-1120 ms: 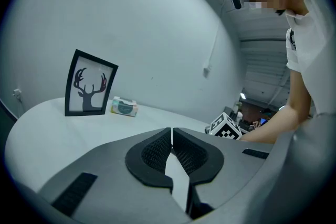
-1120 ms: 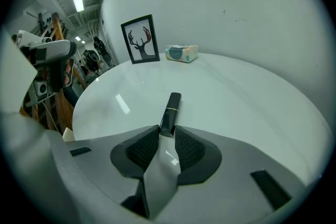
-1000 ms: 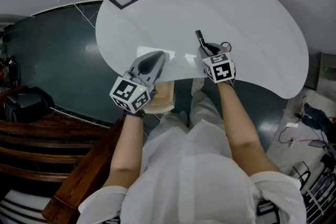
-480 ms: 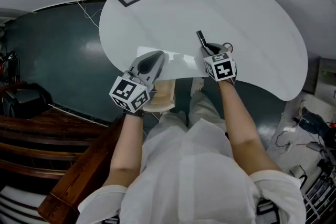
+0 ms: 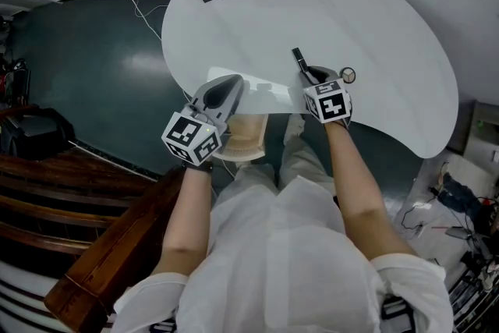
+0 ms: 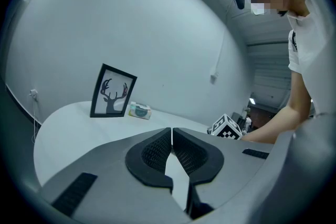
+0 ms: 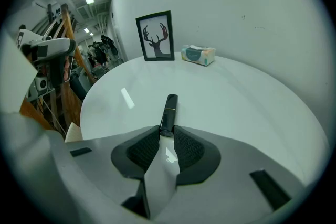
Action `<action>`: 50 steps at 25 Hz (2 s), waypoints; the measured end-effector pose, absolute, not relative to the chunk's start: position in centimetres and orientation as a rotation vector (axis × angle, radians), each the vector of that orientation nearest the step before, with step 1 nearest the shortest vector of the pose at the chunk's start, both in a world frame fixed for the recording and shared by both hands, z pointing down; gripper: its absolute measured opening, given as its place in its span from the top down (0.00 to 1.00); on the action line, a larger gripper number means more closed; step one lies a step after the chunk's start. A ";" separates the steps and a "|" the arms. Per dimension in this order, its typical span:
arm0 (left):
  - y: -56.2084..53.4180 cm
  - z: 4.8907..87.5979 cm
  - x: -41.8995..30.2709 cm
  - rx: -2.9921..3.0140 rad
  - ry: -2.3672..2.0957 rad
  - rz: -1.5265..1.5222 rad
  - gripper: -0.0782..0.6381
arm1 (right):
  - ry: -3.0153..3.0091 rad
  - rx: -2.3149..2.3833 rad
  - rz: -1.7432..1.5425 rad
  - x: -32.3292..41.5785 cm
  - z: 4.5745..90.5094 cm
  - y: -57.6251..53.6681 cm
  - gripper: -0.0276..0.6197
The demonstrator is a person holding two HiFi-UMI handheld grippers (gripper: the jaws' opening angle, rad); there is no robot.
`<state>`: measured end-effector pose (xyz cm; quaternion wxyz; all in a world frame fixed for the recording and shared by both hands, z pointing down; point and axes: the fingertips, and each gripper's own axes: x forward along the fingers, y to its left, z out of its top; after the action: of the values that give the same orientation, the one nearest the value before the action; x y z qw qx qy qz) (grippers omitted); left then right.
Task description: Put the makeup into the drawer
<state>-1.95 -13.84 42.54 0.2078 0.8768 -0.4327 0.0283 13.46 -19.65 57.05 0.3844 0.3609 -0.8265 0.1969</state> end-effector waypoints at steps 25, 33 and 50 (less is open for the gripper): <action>-7.3 42.2 -10.8 2.351 -1.386 0.039 0.86 | -2.218 0.668 0.361 2.0 55.1 -13.1 0.83; -4.3 42.6 -13.2 2.306 -1.442 0.034 0.86 | -2.252 0.559 0.325 -1.7 54.8 -9.6 0.83; 0.7 45.1 -16.6 2.201 -1.519 0.028 0.86 | -2.267 0.243 0.279 -7.2 57.4 -0.8 0.83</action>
<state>-16.59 0.68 45.08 0.2313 0.8007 -0.5526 0.0103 -7.21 -0.82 57.36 0.4098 0.0966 -0.9002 0.1109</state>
